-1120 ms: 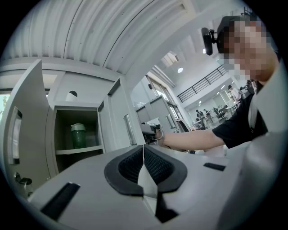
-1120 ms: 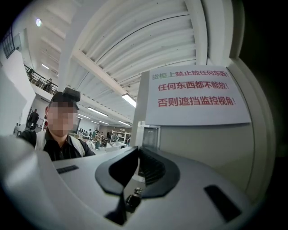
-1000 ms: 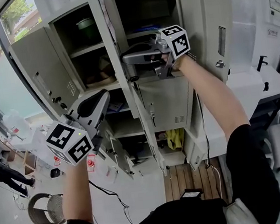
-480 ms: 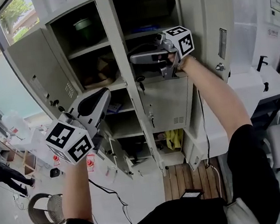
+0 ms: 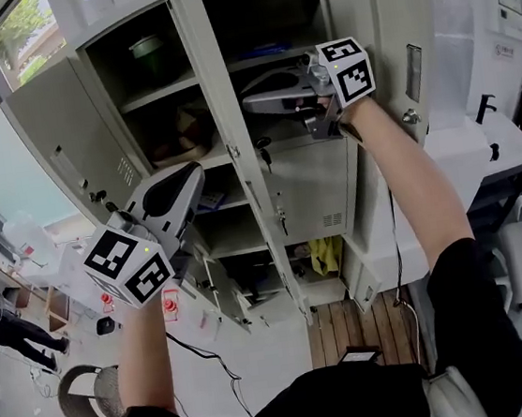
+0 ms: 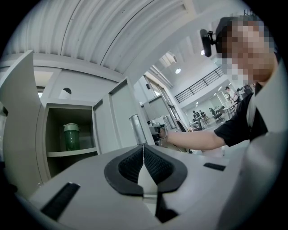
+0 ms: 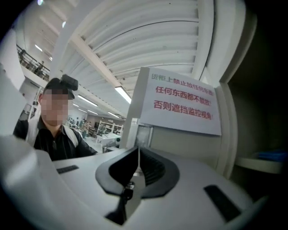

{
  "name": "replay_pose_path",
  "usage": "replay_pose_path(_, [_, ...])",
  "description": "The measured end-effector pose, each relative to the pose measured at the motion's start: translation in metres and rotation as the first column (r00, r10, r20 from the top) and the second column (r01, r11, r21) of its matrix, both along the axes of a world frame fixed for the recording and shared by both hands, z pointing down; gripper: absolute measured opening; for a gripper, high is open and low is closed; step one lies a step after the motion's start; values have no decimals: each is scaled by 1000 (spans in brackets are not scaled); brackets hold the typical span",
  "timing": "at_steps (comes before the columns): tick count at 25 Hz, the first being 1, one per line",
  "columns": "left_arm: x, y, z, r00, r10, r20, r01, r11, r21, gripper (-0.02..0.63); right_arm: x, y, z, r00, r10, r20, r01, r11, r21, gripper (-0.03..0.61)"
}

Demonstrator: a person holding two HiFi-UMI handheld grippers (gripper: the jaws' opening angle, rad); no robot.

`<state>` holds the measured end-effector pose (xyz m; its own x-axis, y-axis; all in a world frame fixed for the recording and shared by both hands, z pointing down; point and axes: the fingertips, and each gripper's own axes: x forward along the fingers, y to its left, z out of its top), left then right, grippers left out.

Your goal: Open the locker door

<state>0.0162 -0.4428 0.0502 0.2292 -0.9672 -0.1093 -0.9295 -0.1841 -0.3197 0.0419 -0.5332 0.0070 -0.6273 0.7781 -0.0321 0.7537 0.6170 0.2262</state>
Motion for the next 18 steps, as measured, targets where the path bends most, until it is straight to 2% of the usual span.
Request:
replay_pose_path(2, [1, 1, 0, 1000, 8, -3, -8, 1000, 6, 17, -2, -8, 0, 993, 115, 17, -115, 993, 8, 23])
replay_pose_path(4, [2, 1, 1, 1000, 15, -8, -15, 1000, 9, 17, 0, -18, -2, 972, 231, 52, -231, 973, -6, 23])
replay_pose_path(6, [2, 1, 3, 1000, 19, -14, -19, 1000, 12, 17, 7, -27, -9, 937, 335, 95, -332, 942, -48, 20])
replay_pose_path(10, [2, 2, 7, 999, 24, -31, -24, 1000, 18, 17, 29, -33, -18, 847, 504, 170, -490, 863, -119, 15])
replay_pose_path(13, [3, 4, 7, 999, 24, -41, -23, 999, 25, 17, 48, -19, -22, 807, 549, 216, -531, 836, -138, 15])
replay_pose_path(18, [6, 10, 9, 998, 30, -48, -28, 999, 40, 17, 70, 16, -23, 786, 556, 269, -535, 831, -151, 12])
